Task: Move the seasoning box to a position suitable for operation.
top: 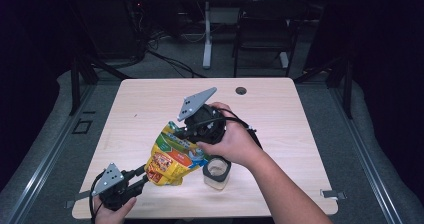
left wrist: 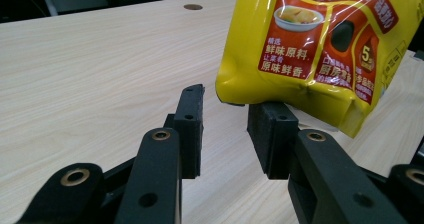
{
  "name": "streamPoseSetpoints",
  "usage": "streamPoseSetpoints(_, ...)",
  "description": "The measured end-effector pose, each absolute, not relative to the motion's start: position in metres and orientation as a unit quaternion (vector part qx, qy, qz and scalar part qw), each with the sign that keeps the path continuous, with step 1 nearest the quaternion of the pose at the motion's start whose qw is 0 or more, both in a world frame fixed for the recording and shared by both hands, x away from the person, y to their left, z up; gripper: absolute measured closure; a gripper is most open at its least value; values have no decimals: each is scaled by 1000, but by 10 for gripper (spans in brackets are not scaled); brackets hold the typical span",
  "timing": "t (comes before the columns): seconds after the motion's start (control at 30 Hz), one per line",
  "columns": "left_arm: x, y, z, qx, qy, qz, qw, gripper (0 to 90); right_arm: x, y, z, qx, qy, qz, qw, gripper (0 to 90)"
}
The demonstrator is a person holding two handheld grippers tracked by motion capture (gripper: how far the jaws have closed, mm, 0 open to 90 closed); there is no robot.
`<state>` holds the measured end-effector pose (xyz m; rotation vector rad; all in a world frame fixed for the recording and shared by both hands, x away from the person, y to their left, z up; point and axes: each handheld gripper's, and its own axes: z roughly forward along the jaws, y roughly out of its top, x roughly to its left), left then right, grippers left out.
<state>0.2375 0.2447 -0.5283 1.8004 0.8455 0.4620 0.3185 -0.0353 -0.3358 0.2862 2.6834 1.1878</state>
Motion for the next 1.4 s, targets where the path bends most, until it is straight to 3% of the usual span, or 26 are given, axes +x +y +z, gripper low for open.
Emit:
streamPoseSetpoints(0.17, 237, 243, -528, 759, 350, 195, 513, 743, 319, -35, -342, 96, 911, 386, 112, 900)
streamPoseSetpoints(0.47, 239, 249, -525, 745, 368, 194, 521, 768, 322, -39, -349, 102, 909, 389, 110, 900)
streamPoseSetpoints(0.5, 238, 253, -525, 738, 373, 194, 527, 858, 323, -41, -351, 104, 908, 390, 108, 900)
streamPoseSetpoints(0.6, 239, 255, -524, 732, 378, 191, 533, 884, 323, -42, -353, 105, 907, 394, 105, 900)
streamPoseSetpoints(1.4, 239, 257, -520, 734, 394, 199, 517, 900, 325, -53, -378, 123, 912, 380, 98, 899)
